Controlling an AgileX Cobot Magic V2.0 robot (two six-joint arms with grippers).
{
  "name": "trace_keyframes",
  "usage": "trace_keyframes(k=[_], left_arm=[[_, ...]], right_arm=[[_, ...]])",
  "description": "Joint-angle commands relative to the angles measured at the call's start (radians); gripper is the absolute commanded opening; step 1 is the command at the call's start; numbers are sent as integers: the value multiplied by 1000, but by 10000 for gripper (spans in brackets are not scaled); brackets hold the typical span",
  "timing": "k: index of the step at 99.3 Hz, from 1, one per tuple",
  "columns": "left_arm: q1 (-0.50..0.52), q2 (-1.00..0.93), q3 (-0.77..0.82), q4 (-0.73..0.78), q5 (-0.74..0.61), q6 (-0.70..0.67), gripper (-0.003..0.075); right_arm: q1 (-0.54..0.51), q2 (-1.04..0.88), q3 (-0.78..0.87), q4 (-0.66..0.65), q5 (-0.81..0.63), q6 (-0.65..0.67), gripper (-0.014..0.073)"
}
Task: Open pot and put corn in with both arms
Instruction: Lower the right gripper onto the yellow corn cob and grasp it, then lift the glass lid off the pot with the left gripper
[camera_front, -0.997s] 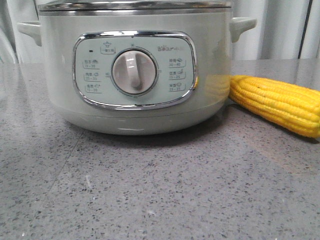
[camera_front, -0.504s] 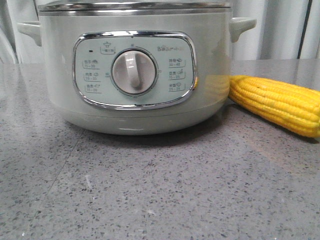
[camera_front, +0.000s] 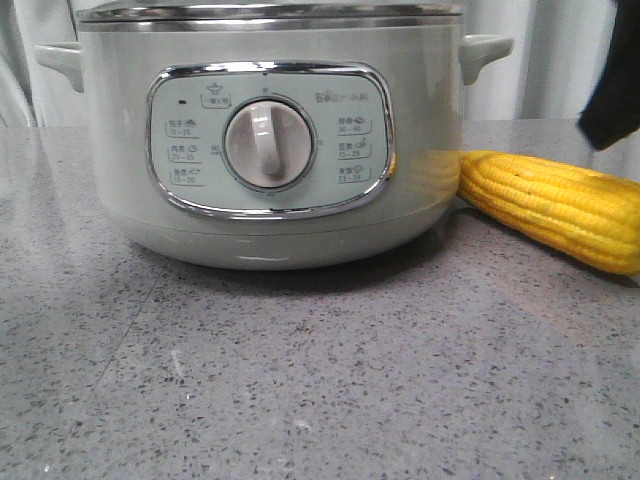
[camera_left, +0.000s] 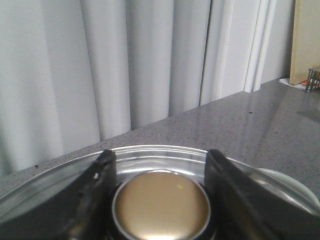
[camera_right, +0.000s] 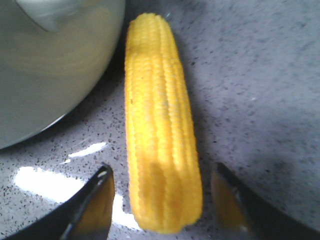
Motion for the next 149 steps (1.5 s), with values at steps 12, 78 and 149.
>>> trace_keyframes(k=[12, 78, 149], left_arm=[[0, -22, -27, -6, -39, 3, -20], [0, -219, -59, 1, -48, 10, -20], [232, -620, -80, 5, 411, 174, -21]], right_arm=[[13, 136, -110, 6, 78, -9, 371], [9, 143, -128, 0, 150, 54, -63], [4, -228, -257, -151, 179, 221, -63]])
